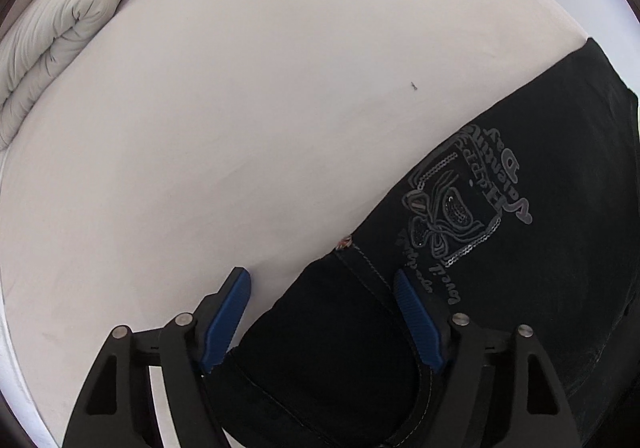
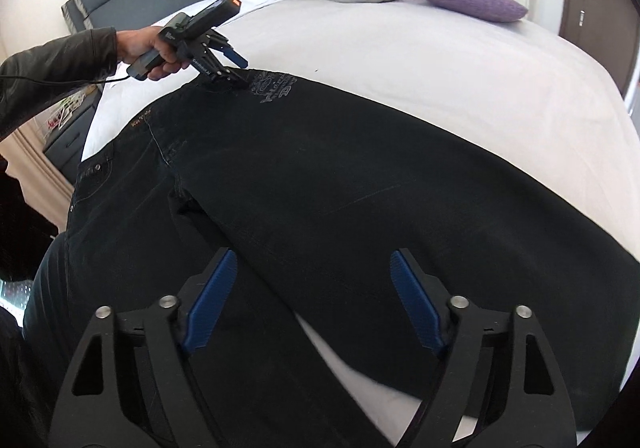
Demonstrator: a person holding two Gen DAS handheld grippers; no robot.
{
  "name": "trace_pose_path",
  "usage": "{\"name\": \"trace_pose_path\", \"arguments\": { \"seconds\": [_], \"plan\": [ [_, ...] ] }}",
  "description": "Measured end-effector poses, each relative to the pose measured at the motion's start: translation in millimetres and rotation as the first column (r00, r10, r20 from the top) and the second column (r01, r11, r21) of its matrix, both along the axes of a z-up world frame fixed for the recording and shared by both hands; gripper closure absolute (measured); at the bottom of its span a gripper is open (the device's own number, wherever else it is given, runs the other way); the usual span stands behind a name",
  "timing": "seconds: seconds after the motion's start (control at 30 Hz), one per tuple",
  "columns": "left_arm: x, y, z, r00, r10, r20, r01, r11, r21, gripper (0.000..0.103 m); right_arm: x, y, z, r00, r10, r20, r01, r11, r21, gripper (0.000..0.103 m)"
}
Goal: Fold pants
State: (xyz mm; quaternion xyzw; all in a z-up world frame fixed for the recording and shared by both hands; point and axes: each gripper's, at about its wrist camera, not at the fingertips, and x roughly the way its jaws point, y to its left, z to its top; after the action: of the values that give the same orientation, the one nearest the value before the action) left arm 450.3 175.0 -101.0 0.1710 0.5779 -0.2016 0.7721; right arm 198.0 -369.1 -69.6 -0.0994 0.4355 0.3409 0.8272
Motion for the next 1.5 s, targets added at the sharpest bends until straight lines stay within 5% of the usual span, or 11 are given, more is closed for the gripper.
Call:
{"name": "trace_pose_path", "arguments": {
  "seconds": [0.17, 0.23, 0.5, 0.77, 0.8, 0.87, 0.97, 1.23, 1.4, 1.5],
  "plan": [
    [-25, -9, 4, 0.999, -0.010, 0.037, 0.010, 1.000, -0.017, 0.062, 39, 28, 10, 0.999, 0.037, 0.029, -0.036, 0.999, -0.032, 0.046],
    [-41, -12, 9, 0.996, -0.010, 0.093, 0.008, 1.000, 0.015, 0.096, 53, 46, 17, 0.997, 0.058, 0.042, -0.056, 0.998, -0.042, 0.046],
    [-125, -24, 39, 0.952, -0.036, 0.305, 0.023, 0.999, 0.046, 0.097, 125, 135, 32, 0.975, 0.195, 0.105, -0.174, 0.967, -0.186, 0.046],
    [-149, -22, 55, 0.920, -0.031, 0.391, 0.026, 1.000, 0.017, 0.097, 164, 193, 8, 0.961, 0.266, 0.080, -0.230, 0.922, -0.312, 0.047],
    [-147, -19, 55, 0.919, -0.027, 0.394, 0.025, 1.000, 0.012, 0.097, 170, 198, 5, 0.960, 0.271, 0.068, -0.237, 0.918, -0.316, 0.050],
    [-142, -15, 56, 0.916, -0.022, 0.400, 0.021, 1.000, 0.008, 0.097, 179, 206, 1, 0.962, 0.268, 0.044, -0.241, 0.918, -0.315, 0.075],
    [-139, -11, 56, 0.916, -0.014, 0.401, 0.014, 1.000, 0.002, 0.097, 187, 211, 4, 0.964, 0.266, 0.030, -0.245, 0.921, -0.302, 0.094],
    [-164, -6, 75, 0.901, 0.018, 0.434, -0.016, 1.000, -0.008, 0.097, 167, 221, 25, 0.956, 0.263, 0.126, -0.218, 0.932, -0.290, 0.098],
    [-193, 4, 90, 0.900, 0.023, 0.436, -0.038, 0.999, 0.025, 0.097, 118, 236, 32, 0.909, 0.341, 0.238, -0.237, 0.895, -0.377, 0.099],
    [-222, 3, 97, 0.892, -0.005, 0.452, -0.035, 0.996, 0.080, 0.098, 63, 278, 17, 0.803, 0.486, 0.345, -0.227, 0.785, -0.577, 0.099]
  ]
}}
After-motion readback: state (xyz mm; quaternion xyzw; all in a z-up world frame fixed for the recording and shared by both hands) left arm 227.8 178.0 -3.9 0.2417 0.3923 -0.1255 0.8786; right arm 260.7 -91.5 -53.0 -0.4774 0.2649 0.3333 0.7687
